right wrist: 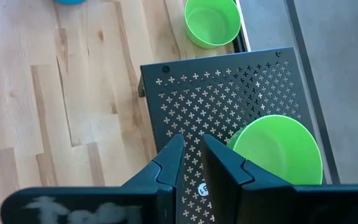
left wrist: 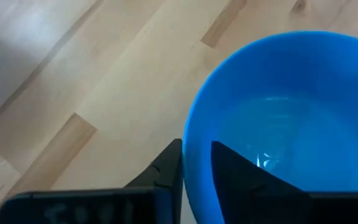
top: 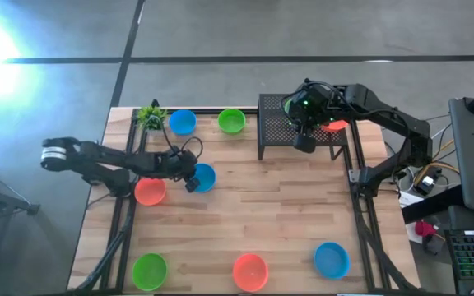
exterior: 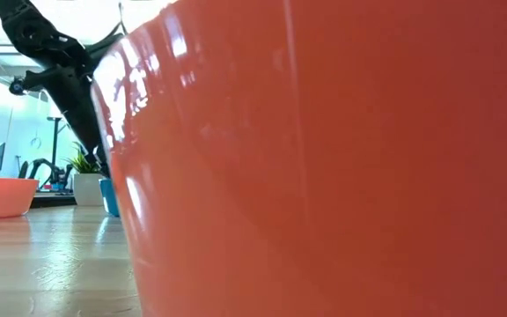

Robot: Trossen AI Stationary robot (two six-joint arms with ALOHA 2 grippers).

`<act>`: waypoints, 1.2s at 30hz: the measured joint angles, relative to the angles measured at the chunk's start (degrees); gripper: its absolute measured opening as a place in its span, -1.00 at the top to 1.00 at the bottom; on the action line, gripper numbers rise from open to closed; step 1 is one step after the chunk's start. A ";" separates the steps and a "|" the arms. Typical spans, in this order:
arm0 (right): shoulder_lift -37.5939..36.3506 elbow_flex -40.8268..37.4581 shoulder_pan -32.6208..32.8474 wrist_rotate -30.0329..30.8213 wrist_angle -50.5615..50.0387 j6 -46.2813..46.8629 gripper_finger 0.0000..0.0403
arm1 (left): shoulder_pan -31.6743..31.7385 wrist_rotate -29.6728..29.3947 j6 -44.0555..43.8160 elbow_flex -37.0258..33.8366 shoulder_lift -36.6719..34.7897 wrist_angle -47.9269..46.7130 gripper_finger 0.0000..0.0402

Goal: Pick & Place Mini bowls
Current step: Put the middle blue bowl on the shelf

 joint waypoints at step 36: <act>0.05 -11.58 8.51 0.60 26.15 -12.59 0.74 | -2.08 -19.03 28.41 16.55 -0.77 17.71 1.00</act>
